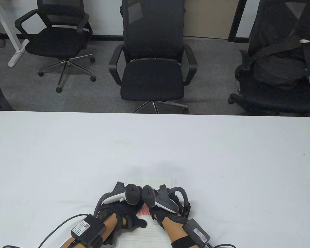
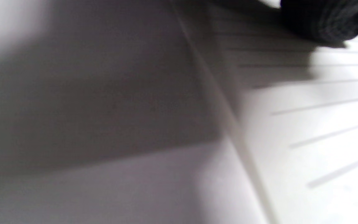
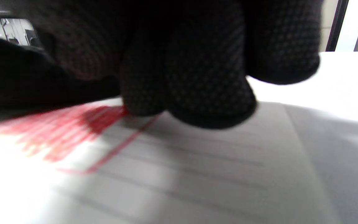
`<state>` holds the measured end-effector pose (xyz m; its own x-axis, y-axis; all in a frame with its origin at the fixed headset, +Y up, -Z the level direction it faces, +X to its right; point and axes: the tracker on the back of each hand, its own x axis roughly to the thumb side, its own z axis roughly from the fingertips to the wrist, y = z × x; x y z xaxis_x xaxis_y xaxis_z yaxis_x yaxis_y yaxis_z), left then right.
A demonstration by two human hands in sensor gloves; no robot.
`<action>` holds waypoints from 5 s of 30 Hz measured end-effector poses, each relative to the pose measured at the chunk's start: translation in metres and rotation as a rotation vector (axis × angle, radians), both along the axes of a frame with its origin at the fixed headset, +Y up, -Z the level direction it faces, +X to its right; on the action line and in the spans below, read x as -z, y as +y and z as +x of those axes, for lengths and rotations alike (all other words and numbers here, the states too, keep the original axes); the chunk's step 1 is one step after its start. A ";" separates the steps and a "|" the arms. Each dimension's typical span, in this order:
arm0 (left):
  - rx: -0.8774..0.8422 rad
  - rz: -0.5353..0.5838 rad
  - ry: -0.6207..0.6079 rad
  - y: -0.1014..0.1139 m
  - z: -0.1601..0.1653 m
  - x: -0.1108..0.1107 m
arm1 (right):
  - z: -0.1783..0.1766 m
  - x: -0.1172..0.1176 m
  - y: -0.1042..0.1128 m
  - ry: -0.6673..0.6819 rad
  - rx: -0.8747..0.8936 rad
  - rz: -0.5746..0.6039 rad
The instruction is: Apply wax crayon on paper
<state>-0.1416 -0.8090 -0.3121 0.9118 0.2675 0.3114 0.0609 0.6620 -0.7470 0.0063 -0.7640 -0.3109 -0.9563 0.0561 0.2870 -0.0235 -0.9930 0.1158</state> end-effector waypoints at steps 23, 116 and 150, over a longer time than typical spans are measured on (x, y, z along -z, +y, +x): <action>-0.015 0.010 -0.007 0.001 0.000 0.000 | 0.029 0.006 0.012 -0.106 0.151 0.036; -0.057 0.034 -0.049 -0.002 0.016 -0.006 | 0.005 -0.004 -0.001 0.126 0.016 -0.247; -0.054 0.034 -0.052 -0.002 0.016 -0.006 | 0.009 -0.002 0.000 0.033 -0.037 -0.194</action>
<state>-0.1260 -0.8107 -0.3059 0.8788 0.3040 0.3679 0.0629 0.6904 -0.7207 0.0156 -0.7639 -0.3091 -0.9489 0.0786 0.3056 0.0193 -0.9522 0.3048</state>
